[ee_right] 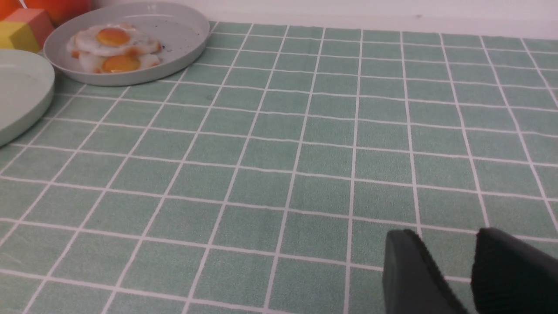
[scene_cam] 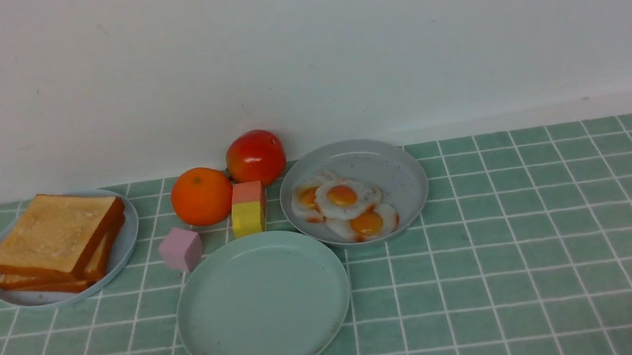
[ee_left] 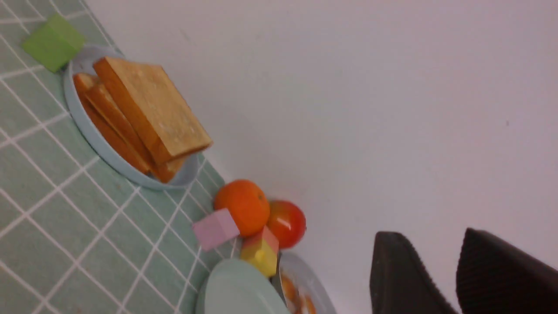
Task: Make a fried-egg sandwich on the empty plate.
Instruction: Use the left arm to grab a slice of bread
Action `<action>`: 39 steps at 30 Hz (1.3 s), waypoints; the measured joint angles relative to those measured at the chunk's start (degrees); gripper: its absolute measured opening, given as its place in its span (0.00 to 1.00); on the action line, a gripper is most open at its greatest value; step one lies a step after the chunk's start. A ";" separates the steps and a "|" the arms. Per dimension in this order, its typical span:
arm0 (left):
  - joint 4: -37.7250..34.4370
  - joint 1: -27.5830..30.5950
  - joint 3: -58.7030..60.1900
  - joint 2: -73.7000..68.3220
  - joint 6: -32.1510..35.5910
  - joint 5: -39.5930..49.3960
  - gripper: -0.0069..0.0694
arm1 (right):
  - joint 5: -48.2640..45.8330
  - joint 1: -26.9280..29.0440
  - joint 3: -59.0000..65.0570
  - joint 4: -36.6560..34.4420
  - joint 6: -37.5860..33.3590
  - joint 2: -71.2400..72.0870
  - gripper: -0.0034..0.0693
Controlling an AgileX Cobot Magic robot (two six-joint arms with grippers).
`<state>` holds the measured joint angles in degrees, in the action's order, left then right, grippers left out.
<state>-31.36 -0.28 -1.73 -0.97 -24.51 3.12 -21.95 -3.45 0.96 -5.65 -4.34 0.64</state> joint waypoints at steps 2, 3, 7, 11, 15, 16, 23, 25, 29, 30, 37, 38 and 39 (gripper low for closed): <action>1.11 0.00 -4.23 -3.49 2.76 4.59 0.29 | 0.00 0.00 0.00 0.00 0.00 0.00 0.38; 1.61 0.05 -5.91 -5.00 4.08 6.44 0.27 | 0.00 0.00 0.00 0.00 0.00 0.00 0.38; 4.72 -0.46 -18.86 -17.67 16.31 20.79 0.12 | 1.32 0.00 0.12 -0.84 0.30 0.00 0.38; 5.82 -2.55 -30.18 -29.41 24.51 32.53 0.07 | 6.59 0.00 0.50 -9.93 6.22 0.00 0.38; 6.29 -2.73 -37.19 -40.73 26.70 36.26 0.07 | 13.88 0.00 0.50 -20.34 12.20 0.00 0.38; 6.29 -2.73 -38.06 -43.14 26.81 35.73 0.07 | 15.44 0.00 0.50 -22.36 12.87 0.00 0.38; 5.84 -2.73 -39.66 -55.85 28.70 27.30 0.07 | 7.73 -0.80 -5.79 -26.28 13.08 -0.84 0.37; 5.84 -2.73 -40.91 -59.16 30.68 26.72 0.07 | -1.76 -1.75 -13.07 -24.73 11.78 -4.40 0.33; 5.85 -2.73 -45.58 -65.88 32.66 29.15 0.07 | -19.03 -2.29 -27.15 -19.86 6.26 -15.88 0.21; 6.08 -2.73 -46.71 -67.62 32.95 30.39 0.07 | -23.48 -2.29 -31.06 -18.48 4.64 -18.73 0.18; 12.51 -2.73 -54.36 -78.27 34.38 31.79 0.07 | -36.75 -2.29 -47.93 -15.56 -7.88 -36.45 0.05; 13.92 -2.73 -56.51 -81.18 34.53 30.83 0.07 | -37.04 -2.29 -49.75 -16.47 -9.20 -38.64 0.05; 14.37 -2.73 -57.47 -82.04 34.52 30.51 0.07 | -37.09 -2.29 -50.10 -16.79 -9.51 -39.12 0.05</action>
<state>-16.99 -3.02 -59.20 -83.02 10.01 33.63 -59.04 -5.73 -49.14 -22.45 -13.86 -38.48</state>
